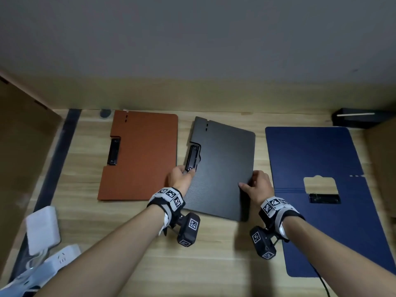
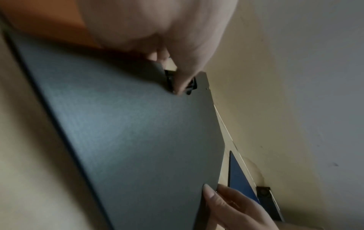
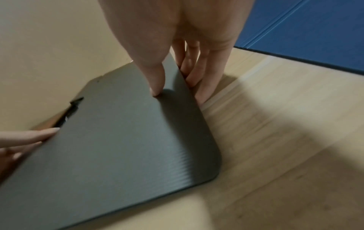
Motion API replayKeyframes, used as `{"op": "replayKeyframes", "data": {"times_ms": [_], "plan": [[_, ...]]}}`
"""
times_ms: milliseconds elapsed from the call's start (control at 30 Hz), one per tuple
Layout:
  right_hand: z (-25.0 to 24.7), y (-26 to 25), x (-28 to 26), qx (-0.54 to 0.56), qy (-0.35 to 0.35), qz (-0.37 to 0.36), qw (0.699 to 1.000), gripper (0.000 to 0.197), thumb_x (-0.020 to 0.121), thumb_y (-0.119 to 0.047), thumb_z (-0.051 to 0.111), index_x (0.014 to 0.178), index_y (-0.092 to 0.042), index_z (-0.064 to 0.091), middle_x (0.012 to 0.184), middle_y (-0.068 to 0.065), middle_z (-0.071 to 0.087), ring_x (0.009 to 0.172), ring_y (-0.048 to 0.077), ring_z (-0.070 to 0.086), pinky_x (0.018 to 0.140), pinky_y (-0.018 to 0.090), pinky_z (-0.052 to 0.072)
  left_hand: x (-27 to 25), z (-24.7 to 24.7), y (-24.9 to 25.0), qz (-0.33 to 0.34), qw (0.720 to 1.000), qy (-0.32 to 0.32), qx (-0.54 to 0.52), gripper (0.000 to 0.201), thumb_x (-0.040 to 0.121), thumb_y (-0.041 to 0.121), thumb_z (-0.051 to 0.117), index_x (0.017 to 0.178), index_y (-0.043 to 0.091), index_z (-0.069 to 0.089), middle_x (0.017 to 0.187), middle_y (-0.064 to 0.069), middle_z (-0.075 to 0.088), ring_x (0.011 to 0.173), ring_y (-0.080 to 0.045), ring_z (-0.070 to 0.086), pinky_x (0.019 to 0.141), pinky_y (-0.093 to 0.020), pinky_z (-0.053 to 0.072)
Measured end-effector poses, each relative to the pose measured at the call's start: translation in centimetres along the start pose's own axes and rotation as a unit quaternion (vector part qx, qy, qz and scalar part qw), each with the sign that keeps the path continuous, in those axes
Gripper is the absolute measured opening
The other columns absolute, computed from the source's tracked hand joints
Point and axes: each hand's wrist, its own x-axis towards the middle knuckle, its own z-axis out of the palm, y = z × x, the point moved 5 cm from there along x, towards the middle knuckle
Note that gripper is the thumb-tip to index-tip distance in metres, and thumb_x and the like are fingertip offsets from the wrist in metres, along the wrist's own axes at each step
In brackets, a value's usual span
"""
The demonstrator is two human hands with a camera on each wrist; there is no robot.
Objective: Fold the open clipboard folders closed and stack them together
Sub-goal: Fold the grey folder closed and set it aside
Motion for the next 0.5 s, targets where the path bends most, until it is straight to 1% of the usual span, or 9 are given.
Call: {"op": "replayKeyframes", "data": {"times_ms": [67, 133, 233, 267, 333, 400, 500], "plan": [[0.2, -0.9, -0.6, -0.003, 0.009, 0.001, 1.000, 0.058, 0.074, -0.042, 0.080, 0.118, -0.016, 0.051, 0.116, 0.003, 0.052, 0.099, 0.026, 0.061, 0.091, 0.046, 0.052, -0.4, -0.6, 0.0, 0.029, 0.999, 0.028, -0.012, 0.052, 0.089, 0.030, 0.070, 0.135, 0.009, 0.055, 0.136, -0.009, 0.059, 0.124, -0.027, 0.056, 0.099, -0.030, 0.039], [0.8, -1.8, -0.8, 0.005, 0.004, -0.003, 1.000, 0.058, 0.074, -0.044, 0.079, 0.118, -0.017, 0.052, 0.115, 0.003, 0.051, 0.098, 0.025, 0.061, 0.091, 0.045, 0.053, -0.9, -1.8, 0.1, 0.052, 0.997, 0.049, -0.025, 0.049, 0.088, 0.030, 0.072, 0.131, 0.010, 0.059, 0.134, -0.009, 0.062, 0.121, -0.026, 0.058, 0.095, -0.027, 0.040], [2.3, -3.7, -0.7, 0.012, 0.001, -0.027, 1.000, 0.051, 0.075, -0.046, 0.077, 0.112, -0.017, 0.057, 0.107, 0.001, 0.061, 0.094, 0.023, 0.062, 0.085, 0.039, 0.053, -0.4, -4.7, 0.3, 0.067, 0.994, 0.062, -0.066, 0.051, 0.087, 0.027, 0.074, 0.131, 0.007, 0.060, 0.134, -0.009, 0.062, 0.124, -0.024, 0.057, 0.096, -0.024, 0.038], [2.9, -4.4, -0.7, 0.021, -0.002, -0.030, 0.999, 0.045, 0.077, -0.043, 0.077, 0.109, -0.017, 0.058, 0.102, 0.000, 0.064, 0.093, 0.023, 0.063, 0.082, 0.036, 0.052, -0.1, -5.8, 0.4, 0.074, 0.992, 0.063, -0.081, 0.051, 0.087, 0.026, 0.074, 0.131, 0.006, 0.059, 0.134, -0.010, 0.062, 0.125, -0.024, 0.056, 0.096, -0.023, 0.038], [4.3, -6.2, -1.0, 0.037, -0.006, -0.029, 0.999, 0.035, 0.080, -0.037, 0.076, 0.103, -0.020, 0.055, 0.096, -0.002, 0.064, 0.093, 0.024, 0.062, 0.079, 0.032, 0.046, 0.6, -8.2, 0.5, 0.084, 0.990, 0.065, -0.094, 0.051, 0.087, 0.024, 0.074, 0.132, 0.005, 0.059, 0.136, -0.010, 0.061, 0.127, -0.023, 0.055, 0.097, -0.023, 0.037], [5.9, -8.3, -1.2, 0.053, -0.004, -0.036, 0.998, 0.034, 0.080, -0.034, 0.077, 0.101, -0.021, 0.053, 0.093, -0.004, 0.065, 0.093, 0.024, 0.063, 0.079, 0.031, 0.045, 1.4, -10.8, 0.3, 0.089, 0.988, 0.073, -0.105, 0.052, 0.087, 0.021, 0.074, 0.133, 0.003, 0.057, 0.138, -0.012, 0.059, 0.128, -0.023, 0.053, 0.098, -0.024, 0.037], [8.6, -12.0, -1.2, 0.061, -0.013, -0.060, 0.996, 0.037, 0.080, -0.034, 0.077, 0.103, -0.020, 0.052, 0.095, -0.003, 0.066, 0.092, 0.023, 0.063, 0.080, 0.032, 0.046, 2.7, -14.9, 0.1, 0.100, 0.984, 0.088, -0.117, 0.048, 0.088, 0.014, 0.073, 0.131, -0.002, 0.058, 0.134, -0.015, 0.061, 0.123, -0.020, 0.056, 0.094, -0.021, 0.037]]}}
